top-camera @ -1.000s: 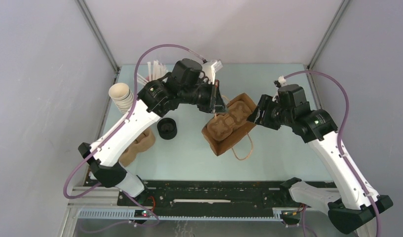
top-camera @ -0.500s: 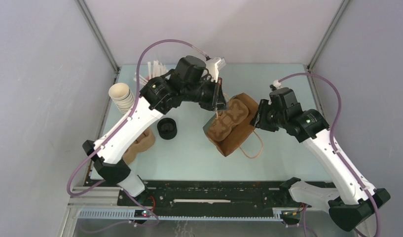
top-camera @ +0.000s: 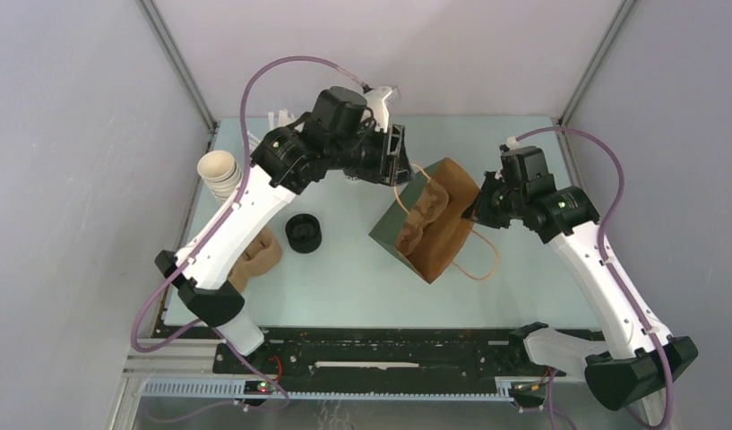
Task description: Pack the takeout coffee
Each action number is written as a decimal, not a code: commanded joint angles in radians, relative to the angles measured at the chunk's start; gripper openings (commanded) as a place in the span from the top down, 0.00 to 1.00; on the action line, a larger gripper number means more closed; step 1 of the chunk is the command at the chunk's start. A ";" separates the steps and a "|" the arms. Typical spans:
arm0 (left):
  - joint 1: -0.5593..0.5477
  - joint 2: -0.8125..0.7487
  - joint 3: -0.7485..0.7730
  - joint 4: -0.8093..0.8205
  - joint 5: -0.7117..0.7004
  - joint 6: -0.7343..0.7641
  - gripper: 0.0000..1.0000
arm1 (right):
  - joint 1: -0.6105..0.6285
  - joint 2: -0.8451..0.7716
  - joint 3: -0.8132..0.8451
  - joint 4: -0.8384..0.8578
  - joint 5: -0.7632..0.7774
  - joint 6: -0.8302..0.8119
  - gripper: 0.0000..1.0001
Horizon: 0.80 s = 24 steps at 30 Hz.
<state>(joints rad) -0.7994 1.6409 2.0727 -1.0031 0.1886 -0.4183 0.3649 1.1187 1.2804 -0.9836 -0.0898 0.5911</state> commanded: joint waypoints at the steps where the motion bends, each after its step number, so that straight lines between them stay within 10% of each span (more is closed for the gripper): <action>1: 0.029 -0.030 0.071 0.004 -0.055 0.040 0.39 | -0.026 0.025 0.080 0.010 -0.028 -0.013 1.00; 12: 0.137 -0.162 0.066 -0.001 -0.338 0.048 0.23 | -0.112 0.112 0.253 -0.186 -0.067 -0.013 1.00; 18: 0.187 -0.154 0.065 0.094 0.070 0.000 0.14 | -0.146 0.165 0.279 -0.191 -0.107 0.001 1.00; 24: 0.233 -0.197 -0.024 0.099 0.067 -0.026 0.13 | -0.211 0.259 0.383 -0.265 -0.132 -0.033 1.00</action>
<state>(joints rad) -0.6037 1.4788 2.0995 -0.9424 0.1841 -0.4114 0.2073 1.3296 1.5700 -1.1866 -0.1768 0.5850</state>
